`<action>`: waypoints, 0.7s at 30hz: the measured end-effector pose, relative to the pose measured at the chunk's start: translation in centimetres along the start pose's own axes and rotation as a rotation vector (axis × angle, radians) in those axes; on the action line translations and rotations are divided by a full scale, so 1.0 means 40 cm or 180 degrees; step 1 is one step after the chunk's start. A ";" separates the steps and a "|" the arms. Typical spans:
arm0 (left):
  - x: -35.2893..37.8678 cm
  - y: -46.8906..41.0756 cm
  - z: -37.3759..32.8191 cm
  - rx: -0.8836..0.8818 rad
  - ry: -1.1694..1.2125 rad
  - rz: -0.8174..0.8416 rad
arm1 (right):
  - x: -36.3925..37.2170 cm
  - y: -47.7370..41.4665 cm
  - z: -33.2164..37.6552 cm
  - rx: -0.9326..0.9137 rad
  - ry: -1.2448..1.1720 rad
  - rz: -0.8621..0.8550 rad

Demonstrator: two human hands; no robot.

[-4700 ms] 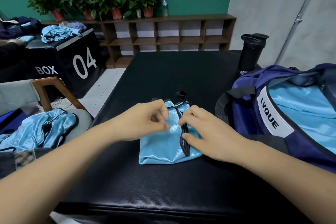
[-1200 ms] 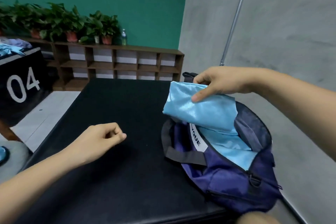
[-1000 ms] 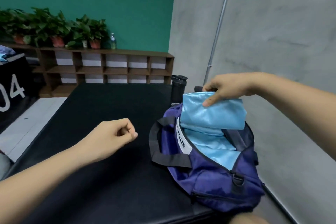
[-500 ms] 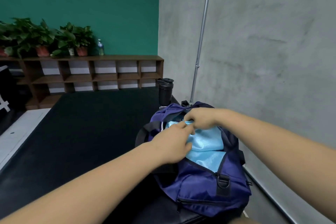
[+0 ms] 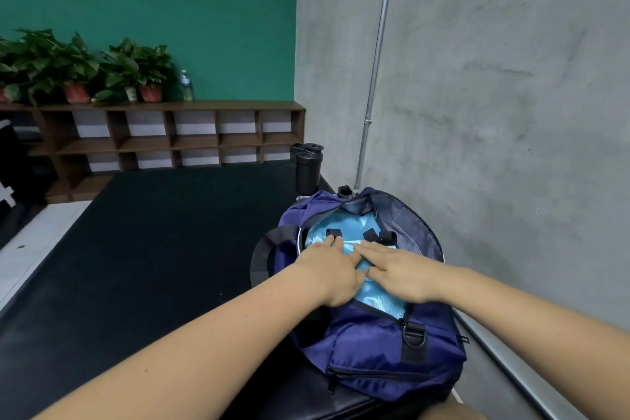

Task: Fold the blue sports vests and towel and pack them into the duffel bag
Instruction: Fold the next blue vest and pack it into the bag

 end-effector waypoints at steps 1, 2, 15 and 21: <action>0.003 -0.001 0.004 -0.0027 0.0039 0.0088 | 0.000 -0.001 -0.003 0.0056 0.0051 0.0100; 0.005 -0.003 0.008 -0.0051 0.0085 0.0175 | 0.000 -0.004 -0.005 0.0111 0.0075 0.0175; -0.083 0.146 0.100 0.0069 0.0355 -0.0967 | -0.070 -0.018 0.058 0.0298 0.0242 -0.0967; -0.054 0.333 0.266 -0.0224 0.0615 -0.1348 | -0.100 -0.032 0.272 -0.0780 -0.0185 -0.1876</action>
Point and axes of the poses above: each hand's wrist, its own y-axis away from the middle knuckle, its own x-axis out of the palm, z = x × y, the point moved 5 cm from there along -y, towards the middle knuckle, and after that the axes turned 6 degrees about -z, right-handed, at the moved point
